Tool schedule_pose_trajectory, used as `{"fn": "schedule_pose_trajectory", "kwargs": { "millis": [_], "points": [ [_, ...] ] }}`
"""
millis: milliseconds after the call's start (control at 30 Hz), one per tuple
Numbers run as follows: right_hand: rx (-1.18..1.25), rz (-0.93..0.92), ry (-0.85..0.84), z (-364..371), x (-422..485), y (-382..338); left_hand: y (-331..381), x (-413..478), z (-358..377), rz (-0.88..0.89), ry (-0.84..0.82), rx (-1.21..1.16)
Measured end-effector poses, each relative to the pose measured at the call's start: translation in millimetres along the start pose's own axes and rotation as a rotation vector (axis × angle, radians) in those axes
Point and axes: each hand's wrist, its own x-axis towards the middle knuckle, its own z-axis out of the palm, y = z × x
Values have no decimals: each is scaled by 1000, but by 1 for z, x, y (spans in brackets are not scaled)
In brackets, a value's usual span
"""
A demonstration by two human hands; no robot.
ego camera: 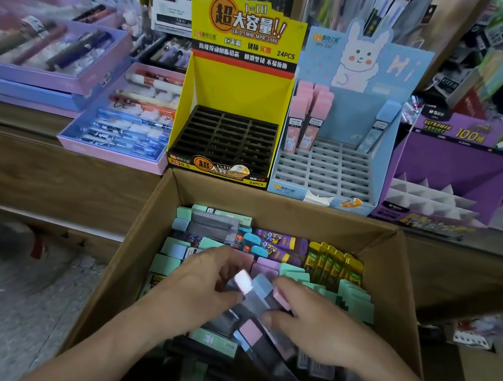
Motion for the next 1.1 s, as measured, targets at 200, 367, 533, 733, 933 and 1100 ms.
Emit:
{"fn": "schedule_pose_trajectory", "kwargs": {
  "millis": [200,367,533,733,933,1100],
  "points": [
    [499,-33,101,-4,3,-10,8,5,-1,-174,101,-493],
    [740,-123,136,-6,5,-20,23,3,3,-266,-118,-951],
    [802,-160,178,-11,12,-33,44,7,12,-284,-223,-1224],
    [657,-172,168,-13,16,-47,50,9,12,-227,-133,-1363],
    [625,-192,196,-12,18,-46,45,8,7,-250,-101,-1417],
    [935,-189,338,-21,19,-33,43,9,-4,-283,-7,-1420]
  ]
}}
